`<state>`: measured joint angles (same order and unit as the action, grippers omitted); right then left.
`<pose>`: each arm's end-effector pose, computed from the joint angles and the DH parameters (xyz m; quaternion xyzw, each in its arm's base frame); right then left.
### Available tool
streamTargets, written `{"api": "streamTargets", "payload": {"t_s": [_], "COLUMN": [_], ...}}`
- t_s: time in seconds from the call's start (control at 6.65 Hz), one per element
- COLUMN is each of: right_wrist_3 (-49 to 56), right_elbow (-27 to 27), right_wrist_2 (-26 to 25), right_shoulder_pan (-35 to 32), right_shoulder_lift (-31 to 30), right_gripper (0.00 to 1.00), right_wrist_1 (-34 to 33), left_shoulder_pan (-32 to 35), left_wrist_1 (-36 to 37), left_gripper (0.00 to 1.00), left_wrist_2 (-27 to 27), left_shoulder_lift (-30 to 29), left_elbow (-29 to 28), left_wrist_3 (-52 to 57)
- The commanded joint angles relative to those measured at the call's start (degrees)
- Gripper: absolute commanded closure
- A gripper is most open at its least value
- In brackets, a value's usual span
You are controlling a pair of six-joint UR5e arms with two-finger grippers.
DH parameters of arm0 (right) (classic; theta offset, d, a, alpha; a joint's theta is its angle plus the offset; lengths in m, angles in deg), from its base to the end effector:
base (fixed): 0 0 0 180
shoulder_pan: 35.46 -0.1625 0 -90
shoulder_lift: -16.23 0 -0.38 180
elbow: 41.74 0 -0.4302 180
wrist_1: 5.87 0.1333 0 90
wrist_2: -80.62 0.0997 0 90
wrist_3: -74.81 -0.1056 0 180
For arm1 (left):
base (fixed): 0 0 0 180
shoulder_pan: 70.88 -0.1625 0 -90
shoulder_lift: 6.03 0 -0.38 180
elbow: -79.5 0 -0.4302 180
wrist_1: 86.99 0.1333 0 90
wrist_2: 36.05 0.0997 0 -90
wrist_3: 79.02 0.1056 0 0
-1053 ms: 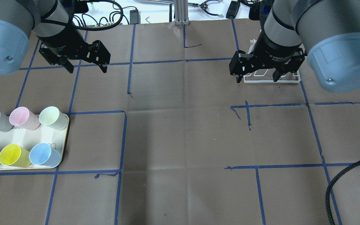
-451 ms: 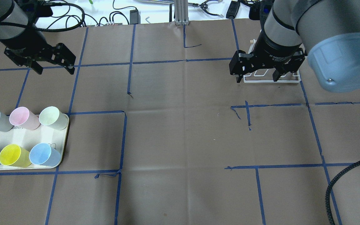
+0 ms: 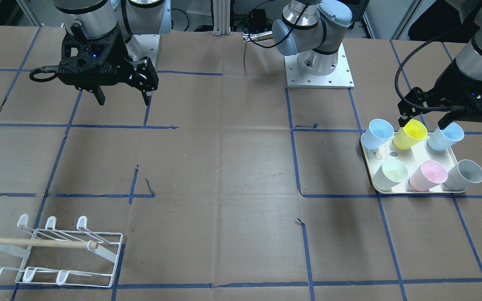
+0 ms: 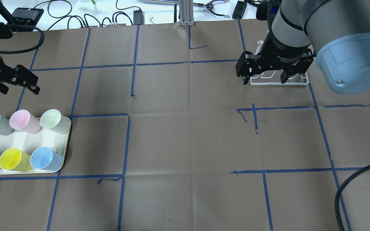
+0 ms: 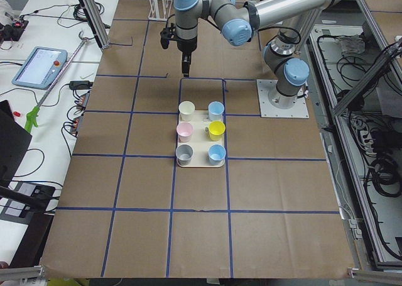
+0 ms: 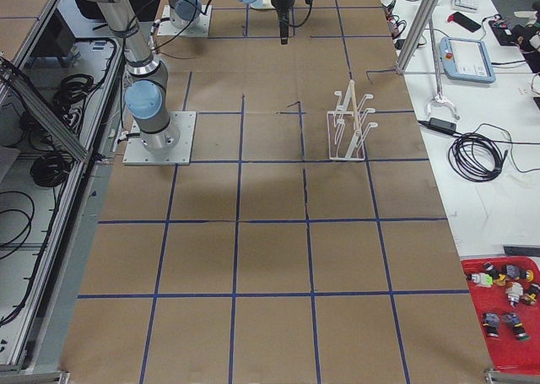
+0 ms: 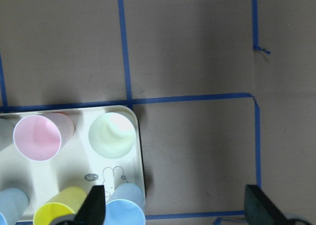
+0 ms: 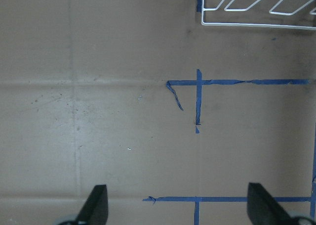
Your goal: Transfer IKEA cup to right arm and place on rack
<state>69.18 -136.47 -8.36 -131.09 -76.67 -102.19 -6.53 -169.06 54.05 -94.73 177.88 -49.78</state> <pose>0.1854 -0.5027 0.4308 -0.0003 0.9992 -0.0381 0.0127 0.1049 -0.5260 0.3853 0.0313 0.9995 -0.0062 0.0042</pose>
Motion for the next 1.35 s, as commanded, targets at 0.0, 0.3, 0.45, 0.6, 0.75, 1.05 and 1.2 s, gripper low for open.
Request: {"api": "streamTargets", "payload": {"t_s": [0.0,0.3,0.45,0.6,0.75,1.05,1.2], "right_wrist_3": [0.0,-0.9,-6.9,-15.8,-23.7,-34.0,-40.9], "right_elbow": [0.2,-0.5,-1.3,-3.2,-6.4,-15.9,-21.8], "right_wrist_2": [-0.8,-0.1,0.0,0.0,0.1,5.4,10.2], "right_shoulder_pan": [0.0,-0.1,-0.3,-0.3,-0.4,-0.4,-0.4], "right_shoulder_lift": [-0.1,-0.1,-0.1,-0.1,-0.2,-0.8,-0.2], "right_gripper": [0.00,0.00,0.00,0.01,0.01,0.01,0.00], "right_wrist_1": [0.1,-3.5,-13.3,-23.2,-28.9,-44.9,-62.7], "left_shoulder_pan": [-1.7,-1.4,-1.0,-0.7,-0.1,1.0,1.1], "left_wrist_1": [4.0,10.6,13.3,15.2,16.8,22.1,25.2], "left_gripper": [0.01,0.01,0.01,0.01,0.01,0.01,0.01], "left_wrist_2": [-0.2,-0.5,-0.5,-0.5,-0.5,-0.5,-0.3], "left_shoulder_lift": [-0.9,-3.0,-5.0,-6.8,-8.1,-11.0,-12.5], "left_elbow": [3.5,7.9,9.4,10.2,10.8,12.8,14.3], "left_wrist_3": [1.8,0.9,-0.1,-0.4,-0.6,-1.7,-1.8]}}
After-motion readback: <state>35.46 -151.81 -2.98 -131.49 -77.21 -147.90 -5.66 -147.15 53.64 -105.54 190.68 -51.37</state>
